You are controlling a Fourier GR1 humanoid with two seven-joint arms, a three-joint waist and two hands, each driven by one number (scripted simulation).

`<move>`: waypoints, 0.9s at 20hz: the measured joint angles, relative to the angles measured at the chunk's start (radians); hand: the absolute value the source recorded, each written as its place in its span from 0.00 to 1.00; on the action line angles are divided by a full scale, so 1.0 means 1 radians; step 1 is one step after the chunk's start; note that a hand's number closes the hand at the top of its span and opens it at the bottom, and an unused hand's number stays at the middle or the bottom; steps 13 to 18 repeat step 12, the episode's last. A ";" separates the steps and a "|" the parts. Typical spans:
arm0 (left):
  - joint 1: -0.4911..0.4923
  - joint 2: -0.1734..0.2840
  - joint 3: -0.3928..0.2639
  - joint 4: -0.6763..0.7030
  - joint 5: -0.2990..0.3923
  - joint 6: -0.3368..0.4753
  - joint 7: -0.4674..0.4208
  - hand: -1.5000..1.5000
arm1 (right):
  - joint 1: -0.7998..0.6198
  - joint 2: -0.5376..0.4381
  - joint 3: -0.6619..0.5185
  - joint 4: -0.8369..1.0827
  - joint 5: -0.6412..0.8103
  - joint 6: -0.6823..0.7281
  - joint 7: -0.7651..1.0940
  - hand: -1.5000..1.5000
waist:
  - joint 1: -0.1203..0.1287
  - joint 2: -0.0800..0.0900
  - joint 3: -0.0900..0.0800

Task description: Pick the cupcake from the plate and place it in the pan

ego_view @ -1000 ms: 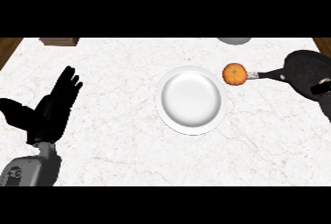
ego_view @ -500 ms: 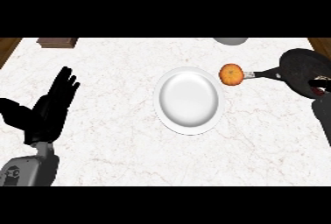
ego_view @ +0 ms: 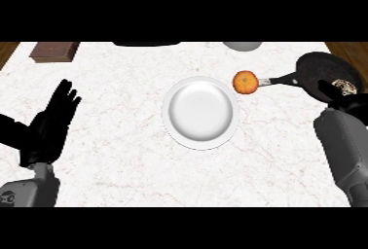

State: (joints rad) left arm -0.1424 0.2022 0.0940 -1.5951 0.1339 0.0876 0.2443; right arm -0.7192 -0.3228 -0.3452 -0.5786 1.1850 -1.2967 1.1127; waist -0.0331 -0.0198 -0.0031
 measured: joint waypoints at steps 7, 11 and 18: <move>0.014 0.010 0.016 -0.001 0.004 -0.005 -0.004 0.50 | 0.155 0.210 0.015 -0.283 0.103 -0.070 -0.020 0.00 | -0.020 -0.004 -0.002; 0.009 0.004 0.010 -0.011 -0.001 0.002 0.010 0.50 | 0.247 0.279 0.019 -0.438 0.189 -0.063 0.013 0.00 | -0.008 0.000 -0.001; 0.013 -0.003 0.003 -0.017 -0.003 0.002 0.006 0.50 | 0.274 0.289 0.026 -0.473 0.208 -0.061 0.030 0.00 | -0.003 0.001 -0.001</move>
